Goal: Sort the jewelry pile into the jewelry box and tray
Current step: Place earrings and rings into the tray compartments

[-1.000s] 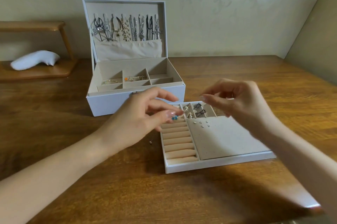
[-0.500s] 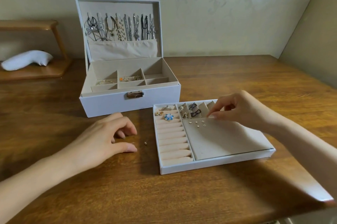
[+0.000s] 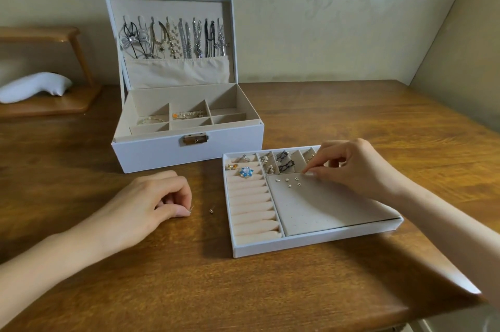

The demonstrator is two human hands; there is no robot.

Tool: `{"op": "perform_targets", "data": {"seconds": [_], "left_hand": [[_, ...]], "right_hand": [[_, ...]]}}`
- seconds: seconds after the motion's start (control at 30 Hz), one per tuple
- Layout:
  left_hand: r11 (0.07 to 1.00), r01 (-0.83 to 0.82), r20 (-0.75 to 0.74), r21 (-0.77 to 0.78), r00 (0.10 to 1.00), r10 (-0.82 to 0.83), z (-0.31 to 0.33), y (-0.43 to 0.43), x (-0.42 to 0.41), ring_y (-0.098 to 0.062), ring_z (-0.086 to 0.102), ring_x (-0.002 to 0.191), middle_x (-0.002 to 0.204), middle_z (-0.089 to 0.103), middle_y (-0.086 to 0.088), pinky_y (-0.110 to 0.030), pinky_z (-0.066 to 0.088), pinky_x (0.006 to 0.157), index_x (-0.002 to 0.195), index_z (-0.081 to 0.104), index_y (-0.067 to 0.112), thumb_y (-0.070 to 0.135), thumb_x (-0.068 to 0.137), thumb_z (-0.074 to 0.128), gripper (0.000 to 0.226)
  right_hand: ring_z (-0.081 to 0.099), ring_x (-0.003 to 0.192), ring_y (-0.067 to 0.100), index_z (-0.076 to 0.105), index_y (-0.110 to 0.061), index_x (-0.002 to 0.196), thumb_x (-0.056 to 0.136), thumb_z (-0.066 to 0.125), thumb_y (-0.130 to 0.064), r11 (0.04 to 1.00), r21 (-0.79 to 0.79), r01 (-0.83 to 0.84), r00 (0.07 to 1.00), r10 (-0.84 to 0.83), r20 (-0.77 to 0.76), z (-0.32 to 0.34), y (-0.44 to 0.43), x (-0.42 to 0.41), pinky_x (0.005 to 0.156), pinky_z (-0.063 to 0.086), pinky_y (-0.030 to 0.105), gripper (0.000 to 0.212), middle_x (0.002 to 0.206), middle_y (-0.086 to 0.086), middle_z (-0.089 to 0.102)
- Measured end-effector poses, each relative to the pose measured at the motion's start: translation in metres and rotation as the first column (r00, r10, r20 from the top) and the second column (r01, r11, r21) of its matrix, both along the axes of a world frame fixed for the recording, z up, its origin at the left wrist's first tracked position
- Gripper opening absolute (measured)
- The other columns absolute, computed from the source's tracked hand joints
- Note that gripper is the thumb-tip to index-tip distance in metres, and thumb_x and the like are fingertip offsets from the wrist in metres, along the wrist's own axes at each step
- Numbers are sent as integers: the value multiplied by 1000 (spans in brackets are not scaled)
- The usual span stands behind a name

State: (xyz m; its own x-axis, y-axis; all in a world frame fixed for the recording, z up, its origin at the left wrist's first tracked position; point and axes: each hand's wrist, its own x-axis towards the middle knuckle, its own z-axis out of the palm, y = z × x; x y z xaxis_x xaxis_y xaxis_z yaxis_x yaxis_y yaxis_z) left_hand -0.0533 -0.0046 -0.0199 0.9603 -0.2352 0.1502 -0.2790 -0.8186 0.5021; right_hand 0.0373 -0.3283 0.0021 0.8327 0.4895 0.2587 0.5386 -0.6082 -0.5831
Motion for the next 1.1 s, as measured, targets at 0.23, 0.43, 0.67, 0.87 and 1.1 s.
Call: {"op": "perform_targets", "data": {"seconds": [0.23, 0.43, 0.67, 0.87, 1.1], "left_hand": [[999, 27, 1, 20, 1000, -27, 2, -1, 0, -1, 50, 94, 100, 49, 28, -11, 43, 70, 73, 58, 32, 19, 84, 66, 19], [1000, -15, -7, -25, 1000, 15, 6, -4, -3, 6, 53, 91, 82, 59, 14, -11, 46, 70, 78, 59, 30, 22, 84, 65, 12], [980, -81, -43, -180, 996, 74, 13, -10, -4, -1, 65, 79, 83, 68, 19, -27, 55, 73, 78, 63, 21, 17, 80, 69, 8], [960, -89, -64, -267, 995, 75, 15, -13, -3, -7, 66, 76, 79, 70, 12, -29, 56, 71, 80, 62, 17, 13, 78, 70, 9], [916, -70, -121, -394, 992, 24, 17, -13, -2, -14, 68, 76, 84, 71, 3, -24, 57, 69, 79, 69, 28, 10, 79, 67, 18]], "right_hand": [[52, 63, 16, 77, -27, 76, 75, 79, -16, 999, -51, -16, 998, 20, 65, 1, -1, 0, 55, 37, 17, 11, 76, -7, 67], [52, 63, 10, 78, -26, 77, 75, 78, -16, 994, -98, -46, 990, 59, 130, 3, -1, -1, 56, 42, 22, 10, 75, -9, 65], [54, 62, 10, 77, -26, 78, 76, 78, -16, 991, -130, -21, 977, 48, 207, 0, 1, 0, 58, 44, 22, 10, 74, -10, 65], [57, 64, 12, 77, -25, 80, 77, 77, -15, 990, -138, -38, 976, 66, 210, 1, 0, 2, 60, 46, 24, 11, 76, -8, 66], [53, 60, 7, 78, -24, 80, 77, 78, -16, 989, -143, -26, 952, 68, 298, -5, 0, 0, 55, 49, 34, 9, 74, -14, 61]]}}
